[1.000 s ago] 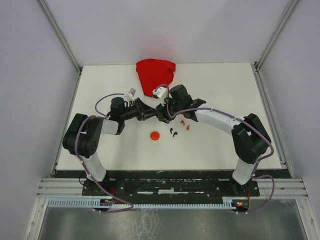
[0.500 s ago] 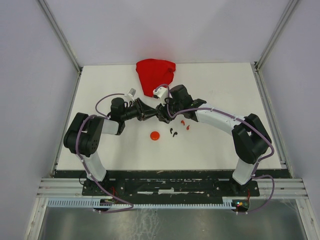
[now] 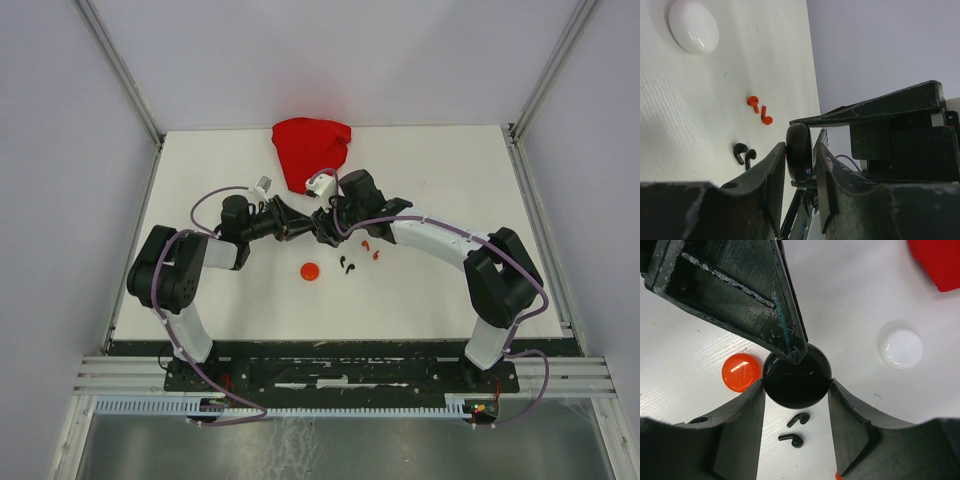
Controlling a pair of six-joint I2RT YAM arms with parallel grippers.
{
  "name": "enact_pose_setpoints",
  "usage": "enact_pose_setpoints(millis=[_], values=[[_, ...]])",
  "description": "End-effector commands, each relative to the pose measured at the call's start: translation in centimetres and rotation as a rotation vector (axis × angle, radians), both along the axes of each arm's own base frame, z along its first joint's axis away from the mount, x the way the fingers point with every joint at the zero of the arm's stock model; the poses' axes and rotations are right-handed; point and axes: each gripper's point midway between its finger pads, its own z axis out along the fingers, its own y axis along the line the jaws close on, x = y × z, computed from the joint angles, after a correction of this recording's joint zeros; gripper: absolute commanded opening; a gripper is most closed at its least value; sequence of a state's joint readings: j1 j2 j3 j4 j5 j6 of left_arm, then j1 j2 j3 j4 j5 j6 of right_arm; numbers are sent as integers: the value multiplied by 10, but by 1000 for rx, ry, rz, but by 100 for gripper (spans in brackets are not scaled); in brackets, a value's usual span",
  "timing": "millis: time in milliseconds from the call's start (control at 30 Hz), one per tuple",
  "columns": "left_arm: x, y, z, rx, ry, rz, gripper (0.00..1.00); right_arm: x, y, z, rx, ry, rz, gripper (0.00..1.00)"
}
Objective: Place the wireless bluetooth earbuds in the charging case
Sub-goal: Pick up the charging case at the center of the board.
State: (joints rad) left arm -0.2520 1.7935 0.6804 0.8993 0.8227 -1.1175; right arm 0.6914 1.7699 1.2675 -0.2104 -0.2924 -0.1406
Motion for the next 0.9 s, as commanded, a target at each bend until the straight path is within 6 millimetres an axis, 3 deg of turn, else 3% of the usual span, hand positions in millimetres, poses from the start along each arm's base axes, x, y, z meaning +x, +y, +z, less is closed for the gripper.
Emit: enact_pose_setpoints(millis=[0, 867], values=[[-3, -1, 7, -33, -19, -19, 36, 3, 4, 28, 55, -61, 18, 28], [-6, -5, 9, -38, -29, -39, 36, 4, 5, 28, 56, -63, 18, 28]])
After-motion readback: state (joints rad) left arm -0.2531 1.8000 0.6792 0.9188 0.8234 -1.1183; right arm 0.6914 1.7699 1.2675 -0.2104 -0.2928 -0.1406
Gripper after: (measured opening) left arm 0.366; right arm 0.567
